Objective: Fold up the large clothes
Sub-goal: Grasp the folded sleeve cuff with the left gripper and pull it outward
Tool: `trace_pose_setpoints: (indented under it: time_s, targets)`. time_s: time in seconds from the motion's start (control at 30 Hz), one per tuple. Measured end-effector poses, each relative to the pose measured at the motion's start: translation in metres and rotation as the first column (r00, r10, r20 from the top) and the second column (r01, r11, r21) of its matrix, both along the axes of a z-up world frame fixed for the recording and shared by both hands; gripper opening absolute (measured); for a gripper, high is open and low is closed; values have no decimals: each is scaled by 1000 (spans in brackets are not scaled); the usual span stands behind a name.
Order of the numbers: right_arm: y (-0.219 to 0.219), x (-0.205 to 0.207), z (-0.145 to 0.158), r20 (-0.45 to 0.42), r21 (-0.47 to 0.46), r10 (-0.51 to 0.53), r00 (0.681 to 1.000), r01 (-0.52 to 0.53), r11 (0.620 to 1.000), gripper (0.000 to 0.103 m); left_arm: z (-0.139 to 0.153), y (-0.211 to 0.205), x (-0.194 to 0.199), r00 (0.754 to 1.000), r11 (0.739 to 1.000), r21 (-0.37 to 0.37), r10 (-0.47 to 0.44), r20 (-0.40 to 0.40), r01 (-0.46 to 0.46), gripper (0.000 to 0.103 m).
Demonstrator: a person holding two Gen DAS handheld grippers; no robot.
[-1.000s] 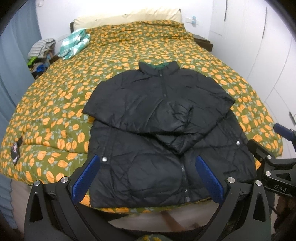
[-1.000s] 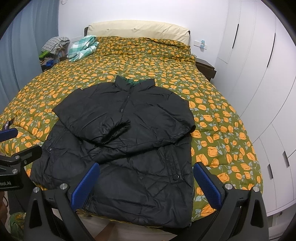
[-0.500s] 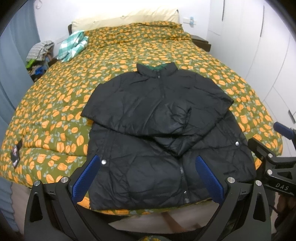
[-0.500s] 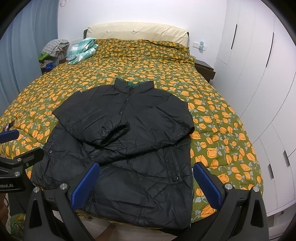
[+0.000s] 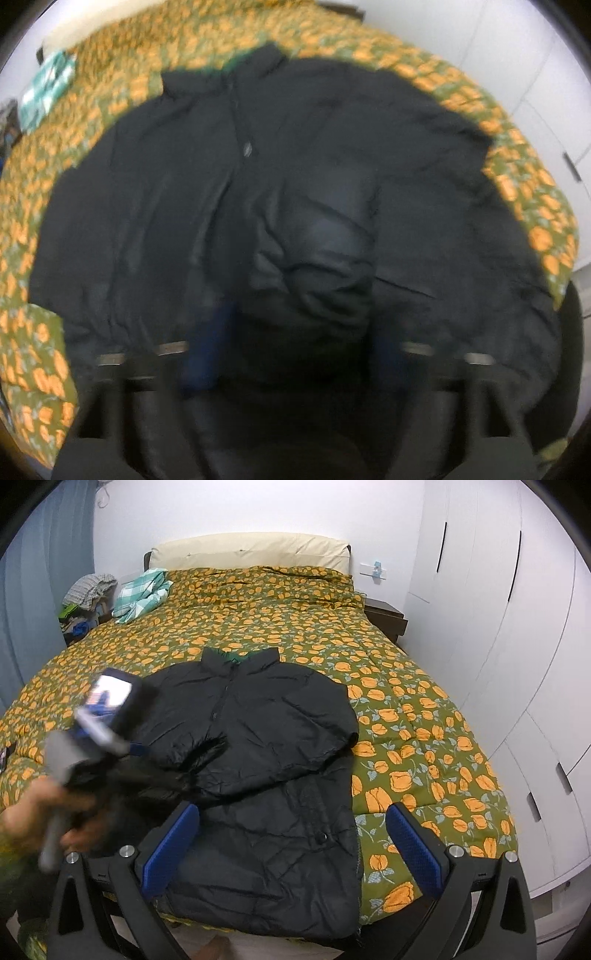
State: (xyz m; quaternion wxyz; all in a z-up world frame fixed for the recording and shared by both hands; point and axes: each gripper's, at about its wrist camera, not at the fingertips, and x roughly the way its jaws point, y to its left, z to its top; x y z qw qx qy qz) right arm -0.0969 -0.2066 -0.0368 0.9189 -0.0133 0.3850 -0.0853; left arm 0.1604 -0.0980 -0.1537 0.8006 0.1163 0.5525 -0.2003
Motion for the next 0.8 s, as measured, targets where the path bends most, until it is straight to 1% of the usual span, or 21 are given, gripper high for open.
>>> trace_pose_setpoints:
  time_s: [0.03, 0.07, 0.1, 0.17, 0.2, 0.23, 0.27, 0.3, 0.37, 0.4, 0.43, 0.47, 0.53, 0.57, 0.6, 0.63, 0.67, 0.7, 0.77, 0.8]
  targets:
    - [-1, -1, -1, 0, -1, 2, 1000, -2, 1000, 103, 2, 7, 1, 1000, 1000, -16, 21, 8, -21, 36]
    - [-2, -1, -2, 0, -3, 6, 1000, -6, 1000, 103, 9, 16, -1, 999, 998, -46, 39, 18, -38, 30]
    - [-4, -1, -4, 6, -3, 15, 1000, -14, 1000, 103, 14, 22, -4, 999, 996, -69, 49, 18, -47, 29]
    - [-5, 1, -7, 22, 1, 40, 999, -40, 999, 103, 39, 54, -12, 994, 983, -154, 106, 21, -101, 29]
    - [-5, 4, -10, 36, 14, 79, 996, -80, 997, 103, 47, 65, -15, 992, 978, -173, 123, 31, -116, 29]
    - [-3, 8, -14, 41, 23, 115, 993, -116, 993, 103, 63, 85, -20, 986, 969, -201, 158, 54, -145, 29]
    - [1, 14, -18, 40, 30, 159, 987, -160, 987, 103, 78, 107, -26, 978, 959, -222, 195, 76, -174, 29]
    - [5, 19, -23, 35, 32, 194, 980, -195, 980, 103, 86, 120, -28, 972, 954, -231, 217, 88, -192, 29]
    - [17, 35, -35, 11, 33, 272, 962, -272, 962, 103, 111, 172, -32, 944, 929, -257, 306, 126, -267, 29]
    - [26, 47, -43, -19, 36, 309, 951, -308, 951, 103, 116, 191, -31, 930, 918, -262, 341, 137, -298, 29]
    - [31, 53, -48, -37, 45, 325, 945, -323, 945, 103, 124, 215, -33, 911, 902, -269, 385, 148, -337, 29]
    - [36, 60, -51, -53, 60, 337, 940, -334, 941, 103, 131, 241, -36, 887, 885, -268, 432, 164, -382, 29]
    - [44, 69, -53, -59, 85, 350, 935, -344, 935, 103, 132, 283, -34, 841, 851, -253, 509, 184, -460, 29]
    - [49, 71, -53, -52, 86, 356, 933, -351, 932, 103, 130, 309, -34, 809, 822, -249, 559, 182, -512, 29]
    - [55, 72, -53, -43, 79, 361, 931, -357, 931, 103, 128, 322, -33, 789, 803, -248, 587, 180, -541, 29]
    - [61, 74, -54, -37, 67, 373, 927, -371, 926, 103, 123, 347, -32, 753, 770, -240, 633, 177, -591, 29]
    - [67, 75, -56, -35, 53, 386, 922, -384, 922, 103, 117, 364, -32, 727, 745, -231, 664, 174, -626, 29]
    - [71, 77, -60, -39, 39, 397, 917, -395, 918, 103, 109, 383, -29, 693, 713, -217, 701, 171, -667, 29]
    - [82, 82, -67, -60, 3, 424, 904, -425, 905, 103, 86, 423, -26, 615, 636, -175, 772, 163, -752, 29]
    - [88, 84, -72, -69, -15, 442, 894, -444, 896, 103, 73, 434, -24, 588, 607, -159, 794, 156, -778, 29]
